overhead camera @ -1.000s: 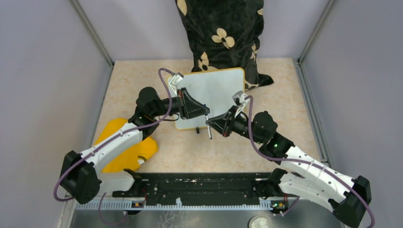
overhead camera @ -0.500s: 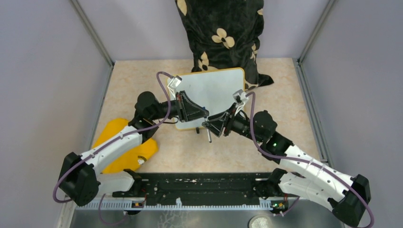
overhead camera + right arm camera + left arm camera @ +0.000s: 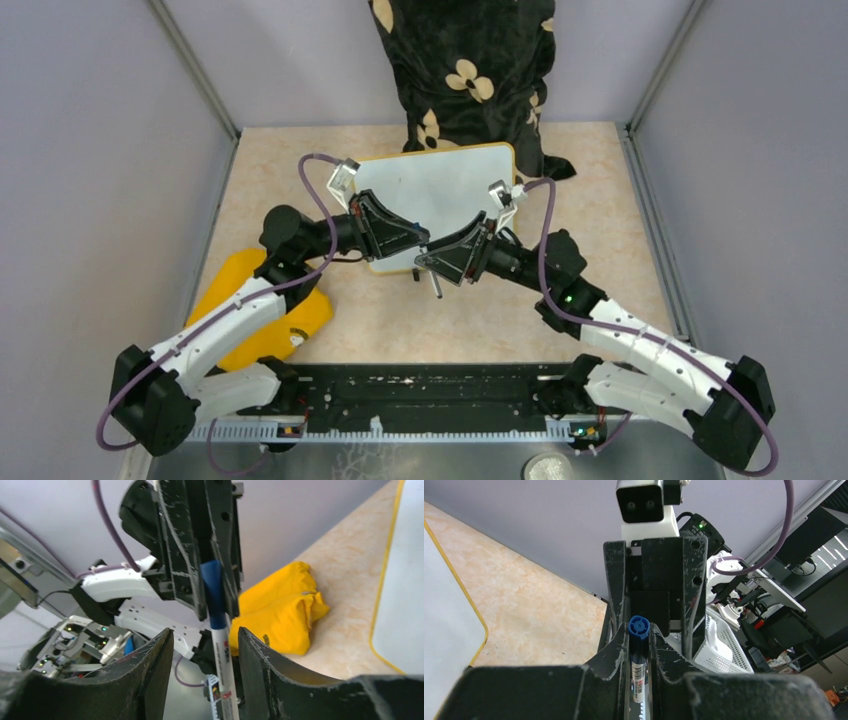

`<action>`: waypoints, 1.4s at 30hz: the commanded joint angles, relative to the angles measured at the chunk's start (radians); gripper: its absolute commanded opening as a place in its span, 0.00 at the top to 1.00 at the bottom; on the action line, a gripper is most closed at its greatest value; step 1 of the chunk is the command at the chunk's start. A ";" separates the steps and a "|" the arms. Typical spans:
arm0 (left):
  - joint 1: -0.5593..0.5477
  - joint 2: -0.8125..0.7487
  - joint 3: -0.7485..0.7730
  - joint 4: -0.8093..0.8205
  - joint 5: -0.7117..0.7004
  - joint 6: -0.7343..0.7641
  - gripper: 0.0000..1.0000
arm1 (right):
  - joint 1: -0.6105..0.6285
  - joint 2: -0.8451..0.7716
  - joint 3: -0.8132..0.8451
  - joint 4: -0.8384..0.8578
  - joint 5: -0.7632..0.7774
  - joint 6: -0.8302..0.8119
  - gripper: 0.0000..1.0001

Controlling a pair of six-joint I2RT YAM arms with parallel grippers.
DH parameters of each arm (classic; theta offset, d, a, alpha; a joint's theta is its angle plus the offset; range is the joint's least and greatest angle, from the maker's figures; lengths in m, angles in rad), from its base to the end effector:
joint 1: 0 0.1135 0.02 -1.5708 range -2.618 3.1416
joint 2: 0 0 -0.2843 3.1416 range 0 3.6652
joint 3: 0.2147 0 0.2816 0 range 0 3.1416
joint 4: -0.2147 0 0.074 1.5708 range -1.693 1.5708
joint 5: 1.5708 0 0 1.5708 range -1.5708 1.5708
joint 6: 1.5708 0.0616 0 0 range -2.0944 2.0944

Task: Write a sentence on the whiteboard
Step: Open the whiteboard marker at the center of the board.

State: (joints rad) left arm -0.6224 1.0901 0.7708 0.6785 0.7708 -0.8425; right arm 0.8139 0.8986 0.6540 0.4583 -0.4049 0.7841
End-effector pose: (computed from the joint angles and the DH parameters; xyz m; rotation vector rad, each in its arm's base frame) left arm 0.2019 -0.1977 0.3777 0.6237 1.3975 -1.6732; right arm 0.1555 0.1999 0.3552 -0.4112 1.5202 1.5750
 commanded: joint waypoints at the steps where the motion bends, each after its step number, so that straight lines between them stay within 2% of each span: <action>1: -0.004 -0.029 -0.027 0.049 -0.008 -0.009 1.00 | -0.009 0.016 0.006 0.163 -0.058 0.084 0.52; 11: -0.003 -0.063 -0.030 0.038 -0.024 -0.001 1.00 | -0.009 0.054 0.018 0.151 -0.079 0.097 0.67; 22: -0.003 -0.072 -0.030 0.031 -0.039 0.005 1.00 | -0.009 0.055 0.014 0.136 -0.095 0.089 1.00; 31: -0.002 -0.137 -0.030 -0.032 -0.190 0.029 1.00 | -0.010 -0.011 -0.034 0.071 -0.087 0.034 1.00; 42: 0.002 -0.124 -0.041 -0.022 -0.259 -0.023 1.00 | -0.009 -0.104 -0.066 -0.011 -0.080 -0.001 1.00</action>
State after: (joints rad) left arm -0.6590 0.9836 0.7250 0.5751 0.6468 -0.8719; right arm 0.8085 0.8627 0.6067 0.4999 -0.4500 0.8021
